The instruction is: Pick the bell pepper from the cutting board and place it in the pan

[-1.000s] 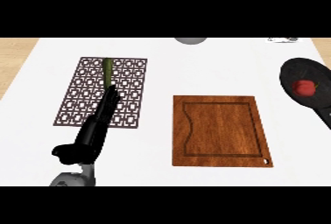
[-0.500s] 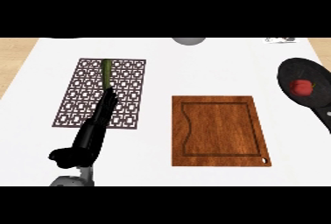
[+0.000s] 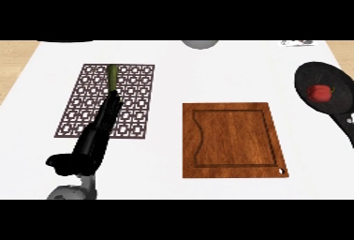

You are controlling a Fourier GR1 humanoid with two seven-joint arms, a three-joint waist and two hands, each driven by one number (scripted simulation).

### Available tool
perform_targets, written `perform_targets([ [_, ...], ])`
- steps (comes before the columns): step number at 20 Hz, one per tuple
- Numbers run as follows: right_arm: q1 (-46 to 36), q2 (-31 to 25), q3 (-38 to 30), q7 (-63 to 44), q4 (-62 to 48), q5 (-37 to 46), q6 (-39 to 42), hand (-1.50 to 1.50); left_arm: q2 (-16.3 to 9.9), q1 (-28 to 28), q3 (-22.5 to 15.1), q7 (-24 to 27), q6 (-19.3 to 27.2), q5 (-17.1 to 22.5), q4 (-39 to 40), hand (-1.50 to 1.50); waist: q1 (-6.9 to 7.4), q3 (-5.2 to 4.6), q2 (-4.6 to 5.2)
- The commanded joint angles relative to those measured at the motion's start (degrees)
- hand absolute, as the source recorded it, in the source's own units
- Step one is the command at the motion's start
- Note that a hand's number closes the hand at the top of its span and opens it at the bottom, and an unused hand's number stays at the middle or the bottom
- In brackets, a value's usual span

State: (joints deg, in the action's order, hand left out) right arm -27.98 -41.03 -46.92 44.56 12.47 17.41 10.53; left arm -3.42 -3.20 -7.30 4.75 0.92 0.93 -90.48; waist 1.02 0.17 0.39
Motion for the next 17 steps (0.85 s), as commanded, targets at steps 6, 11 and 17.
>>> perform_targets([
  [6,1.4,-0.6,3.5,-0.6,0.2,-1.5,-2.3,-1.5,1.2,2.0,-0.8,1.1,-0.3,-0.9,-0.1,0.0,-0.12,-0.03,-0.07],
  [11,2.9,-0.4,5.6,0.7,0.7,-2.5,-3.0,-1.5,1.0,1.1,-0.4,-0.7,-0.1,-1.7,-0.7,0.0,-0.22,-0.04,-0.09],
  [17,2.2,2.5,8.6,1.3,4.2,-2.0,-11.2,-1.5,2.4,-2.6,0.3,-2.2,1.3,-2.3,0.3,0.0,-0.57,-0.1,-0.2],
])
